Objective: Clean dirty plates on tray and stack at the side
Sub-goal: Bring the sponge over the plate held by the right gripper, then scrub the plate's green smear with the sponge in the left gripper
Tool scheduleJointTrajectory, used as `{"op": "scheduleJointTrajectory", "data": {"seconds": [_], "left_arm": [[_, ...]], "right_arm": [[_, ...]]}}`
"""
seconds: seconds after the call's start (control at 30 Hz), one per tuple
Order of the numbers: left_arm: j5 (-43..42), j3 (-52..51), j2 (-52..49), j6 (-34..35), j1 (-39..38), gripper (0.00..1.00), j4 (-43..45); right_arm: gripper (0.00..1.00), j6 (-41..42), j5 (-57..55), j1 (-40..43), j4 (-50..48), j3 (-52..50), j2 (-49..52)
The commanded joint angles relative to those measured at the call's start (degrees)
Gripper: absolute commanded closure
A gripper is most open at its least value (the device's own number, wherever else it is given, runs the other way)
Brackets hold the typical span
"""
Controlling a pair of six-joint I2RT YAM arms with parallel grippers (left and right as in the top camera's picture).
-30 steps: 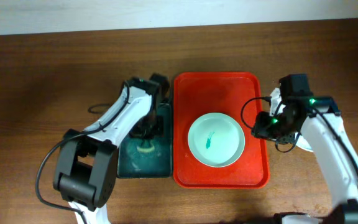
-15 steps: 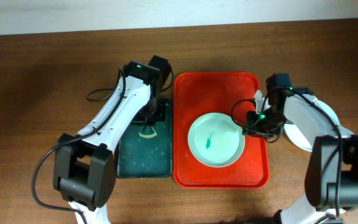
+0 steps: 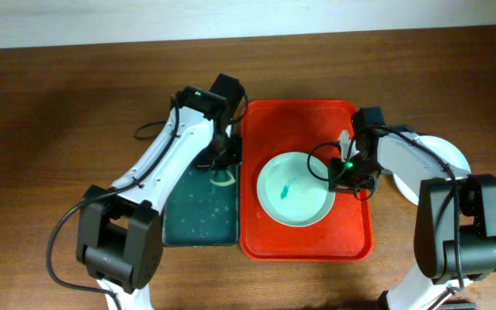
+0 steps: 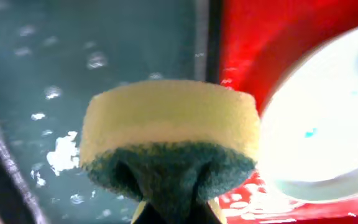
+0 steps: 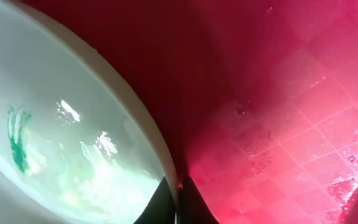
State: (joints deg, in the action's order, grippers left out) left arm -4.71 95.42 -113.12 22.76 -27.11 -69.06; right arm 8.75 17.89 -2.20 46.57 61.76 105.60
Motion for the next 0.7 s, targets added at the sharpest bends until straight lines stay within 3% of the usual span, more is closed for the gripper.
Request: {"op": "scheduleJointTrajectory", "data": {"seconds": [0.0, 0.2, 0.37, 0.53, 0.67], "left_arm": [[-5.6, 1.1, 0.6, -0.1, -4.4, 1.00, 5.4], [-5.6, 1.0, -1.6, -0.1, -12.5, 1.00, 15.3], [-6.1, 1.0, -7.5, 5.3, -16.1, 1.00, 19.3], [-18.7, 1.0, -17.2, 6.1, -16.3, 1.00, 23.9], [-14.1, 1.0, -19.2, 4.6, -16.2, 1.00, 21.4]], "right_arm": [[0.96, 3.8, -3.3, -0.1, -1.0, -1.0, 0.6], [0.96, 3.8, -3.3, -0.1, -0.8, -1.8, 0.6], [0.96, 3.8, -3.3, -0.1, -0.7, -2.8, 0.6], [0.96, 3.8, -3.3, -0.1, -0.7, -3.1, 0.6], [0.96, 3.7, -3.3, -0.1, -0.4, -3.1, 0.6]]}}
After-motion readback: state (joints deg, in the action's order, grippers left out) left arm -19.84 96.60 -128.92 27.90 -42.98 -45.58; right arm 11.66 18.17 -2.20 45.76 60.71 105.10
